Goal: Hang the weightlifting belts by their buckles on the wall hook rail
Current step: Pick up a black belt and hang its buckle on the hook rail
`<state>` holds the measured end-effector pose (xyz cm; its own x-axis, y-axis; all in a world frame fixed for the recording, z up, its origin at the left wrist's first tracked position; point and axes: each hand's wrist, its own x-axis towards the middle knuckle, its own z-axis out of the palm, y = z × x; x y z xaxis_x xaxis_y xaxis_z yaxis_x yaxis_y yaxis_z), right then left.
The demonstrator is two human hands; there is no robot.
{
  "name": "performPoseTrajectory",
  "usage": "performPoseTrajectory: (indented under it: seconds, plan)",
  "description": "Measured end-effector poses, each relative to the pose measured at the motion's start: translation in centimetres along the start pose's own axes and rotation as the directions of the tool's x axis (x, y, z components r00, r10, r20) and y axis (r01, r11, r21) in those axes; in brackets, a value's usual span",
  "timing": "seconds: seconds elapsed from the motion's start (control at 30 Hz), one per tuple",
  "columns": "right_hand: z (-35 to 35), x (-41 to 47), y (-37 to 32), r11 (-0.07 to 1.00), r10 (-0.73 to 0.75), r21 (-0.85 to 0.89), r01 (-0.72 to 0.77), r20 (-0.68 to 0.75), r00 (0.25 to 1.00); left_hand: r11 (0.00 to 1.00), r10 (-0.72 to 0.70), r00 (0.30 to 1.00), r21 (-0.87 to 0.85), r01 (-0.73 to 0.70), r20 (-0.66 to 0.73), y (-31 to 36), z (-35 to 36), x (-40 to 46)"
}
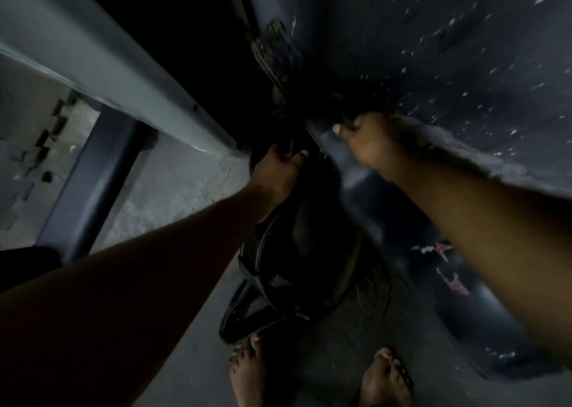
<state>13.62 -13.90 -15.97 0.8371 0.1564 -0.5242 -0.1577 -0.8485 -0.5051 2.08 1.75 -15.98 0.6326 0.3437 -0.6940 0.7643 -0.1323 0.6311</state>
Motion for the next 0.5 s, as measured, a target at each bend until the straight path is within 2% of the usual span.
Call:
performPoseTrajectory:
  seconds: [0.13, 0.27, 0.37, 0.5]
  plan:
    - [-1.9, -6.0, 0.5, 0.996, -0.006, 0.092, 0.012, -0.066, 0.998, 0.988, -0.103, 0.993, -0.113, 0.109, 0.052, 3.5, -0.5, -3.1]
    - [-4.0, -12.7, 0.2, 0.999, 0.006, 0.047, -0.002, -0.082, 0.997, 0.913, -0.22, 0.97, -0.326, 0.244, 0.107, 7.0, -0.6, -6.3]
    - [-5.6, -17.8, 0.8, 0.988, 0.005, 0.153, 0.01, -0.101, 0.995, 0.864, -0.31, 0.936, -0.361, 0.35, 0.166, 8.3, 0.2, -9.0]
    - [-7.0, -24.6, 1.8, 0.974, -0.084, 0.197, 0.111, -0.139, 0.987, 0.783, -0.31, 0.901, -0.456, 0.423, 0.303, 9.8, 0.8, -13.6]
